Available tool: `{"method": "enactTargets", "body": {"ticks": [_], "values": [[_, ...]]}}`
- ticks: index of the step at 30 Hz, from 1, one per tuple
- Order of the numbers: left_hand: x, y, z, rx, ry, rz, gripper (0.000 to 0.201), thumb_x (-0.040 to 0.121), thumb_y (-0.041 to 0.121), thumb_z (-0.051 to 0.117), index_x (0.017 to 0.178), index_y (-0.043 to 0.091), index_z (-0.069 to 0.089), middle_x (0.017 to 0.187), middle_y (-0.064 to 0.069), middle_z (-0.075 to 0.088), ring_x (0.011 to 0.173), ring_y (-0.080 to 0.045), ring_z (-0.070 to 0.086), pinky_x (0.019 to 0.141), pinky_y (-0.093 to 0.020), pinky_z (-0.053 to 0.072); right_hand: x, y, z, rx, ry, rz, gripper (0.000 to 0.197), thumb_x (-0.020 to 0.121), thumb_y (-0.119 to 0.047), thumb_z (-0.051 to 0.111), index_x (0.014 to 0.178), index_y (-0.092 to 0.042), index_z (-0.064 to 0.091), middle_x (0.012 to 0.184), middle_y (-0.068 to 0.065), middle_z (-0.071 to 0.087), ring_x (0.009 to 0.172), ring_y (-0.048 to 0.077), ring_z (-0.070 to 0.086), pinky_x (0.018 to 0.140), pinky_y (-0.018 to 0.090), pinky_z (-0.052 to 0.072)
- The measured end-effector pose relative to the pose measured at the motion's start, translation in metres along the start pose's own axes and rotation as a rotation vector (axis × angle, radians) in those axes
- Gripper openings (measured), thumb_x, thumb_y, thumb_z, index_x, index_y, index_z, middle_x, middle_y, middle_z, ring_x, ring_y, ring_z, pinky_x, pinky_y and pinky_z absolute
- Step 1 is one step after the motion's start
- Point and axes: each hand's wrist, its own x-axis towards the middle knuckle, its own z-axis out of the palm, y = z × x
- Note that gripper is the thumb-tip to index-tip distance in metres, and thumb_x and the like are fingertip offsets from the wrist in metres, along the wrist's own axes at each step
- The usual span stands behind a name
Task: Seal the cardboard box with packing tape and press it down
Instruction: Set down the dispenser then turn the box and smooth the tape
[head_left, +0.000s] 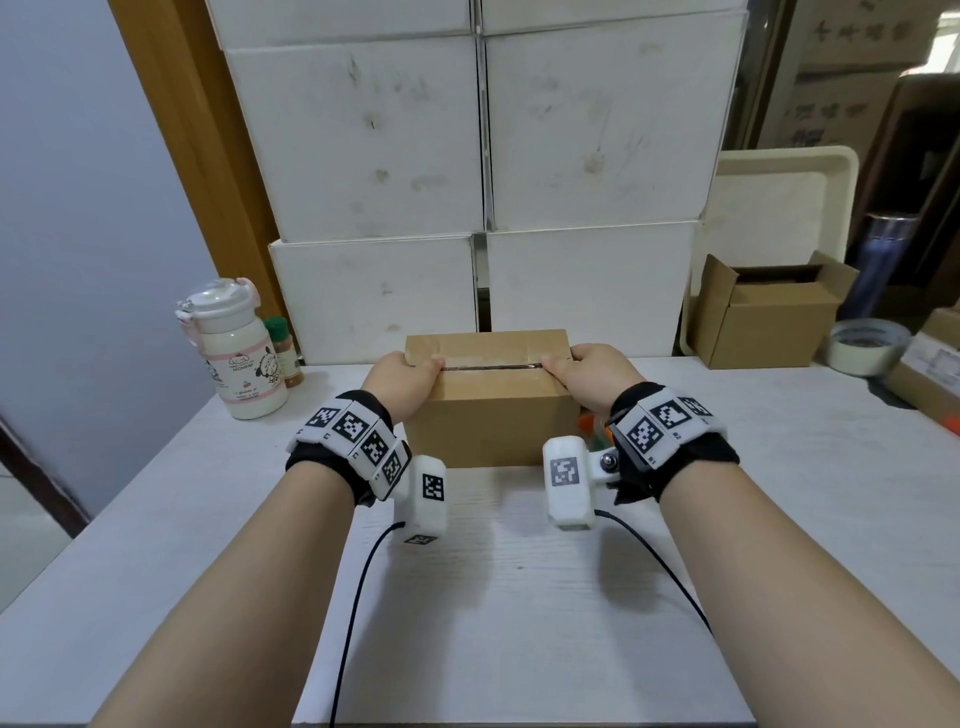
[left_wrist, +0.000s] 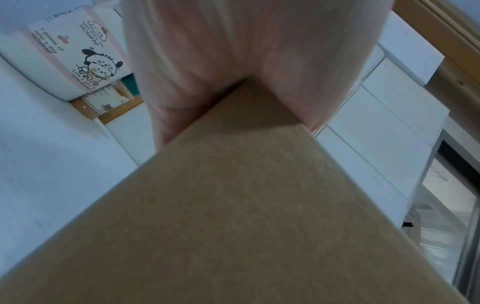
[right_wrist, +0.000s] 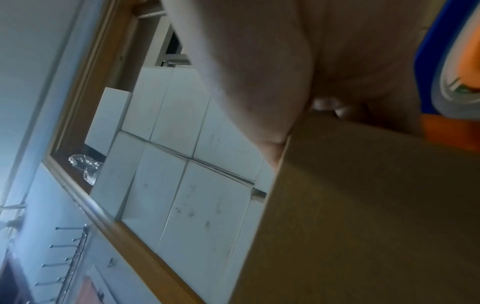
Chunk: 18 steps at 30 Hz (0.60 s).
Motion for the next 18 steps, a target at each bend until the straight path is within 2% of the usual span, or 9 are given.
{"method": "enactTargets", "body": {"ticks": [3,5,7,8,11,15,18], "values": [[0.001,-0.001,0.002,-0.031,0.013,-0.004,0.054,0.096,0.042,0.042,0.129,0.0,0.051,0.128,-0.016,0.057,0.117,-0.032,0.054,0.102,-0.04,0.044,0.0,0.0,0.005,0.003,0.089,-0.004,0.036,0.093,-0.032,0.05,0.097,0.0,0.066,0.083,0.009,0.059,0.082,0.027,0.056,0.078,0.038,0.051],[0.001,-0.001,0.003,-0.052,0.032,0.004,0.05,0.099,0.037,0.037,0.127,-0.001,0.053,0.127,-0.018,0.058,0.118,-0.033,0.053,0.102,-0.038,0.042,-0.002,0.001,0.008,-0.018,0.149,-0.018,0.034,0.094,-0.029,0.048,0.083,-0.002,0.064,0.068,0.006,0.052,0.074,0.026,0.052,0.066,0.033,0.048],[0.0,-0.002,0.005,-0.052,0.055,0.014,0.047,0.101,0.033,0.033,0.125,-0.002,0.054,0.126,-0.019,0.058,0.118,-0.034,0.053,0.099,-0.036,0.04,-0.004,0.003,0.01,-0.06,0.204,-0.053,0.038,0.096,-0.025,0.044,0.065,-0.006,0.055,0.059,0.003,0.046,0.068,0.024,0.048,0.054,0.025,0.037],[-0.001,-0.002,0.005,-0.047,0.068,0.016,0.047,0.102,0.032,0.031,0.123,-0.003,0.055,0.125,-0.019,0.059,0.117,-0.033,0.053,0.096,-0.034,0.04,-0.004,0.004,0.01,-0.073,0.237,-0.072,0.04,0.098,-0.022,0.041,0.062,-0.007,0.05,0.058,0.003,0.045,0.067,0.023,0.047,0.053,0.026,0.033],[-0.005,0.0,0.007,-0.043,0.115,-0.002,0.047,0.103,0.027,0.027,0.117,-0.005,0.058,0.122,-0.021,0.06,0.115,-0.033,0.054,0.088,-0.031,0.038,-0.006,0.007,0.009,-0.076,0.282,-0.105,0.044,0.1,-0.019,0.035,0.058,-0.009,0.044,0.059,0.002,0.044,0.064,0.021,0.044,0.063,0.026,0.034],[-0.012,0.007,0.006,-0.031,0.157,-0.081,0.045,0.103,0.015,0.022,0.121,-0.012,0.054,0.129,-0.027,0.055,0.121,-0.037,0.051,0.101,-0.036,0.038,-0.009,0.008,0.009,-0.009,0.283,-0.076,0.047,0.101,-0.022,0.036,0.055,-0.014,0.041,0.059,0.001,0.044,0.065,0.022,0.044,0.065,0.026,0.035],[-0.014,0.011,0.004,-0.008,0.217,-0.18,0.035,0.099,-0.002,0.027,0.128,-0.013,0.043,0.134,-0.026,0.05,0.125,-0.036,0.049,0.1,-0.034,0.04,-0.012,0.005,0.009,0.049,0.295,-0.015,0.044,0.101,-0.022,0.036,0.059,-0.015,0.046,0.063,0.001,0.047,0.075,0.025,0.048,0.07,0.028,0.042]]}}
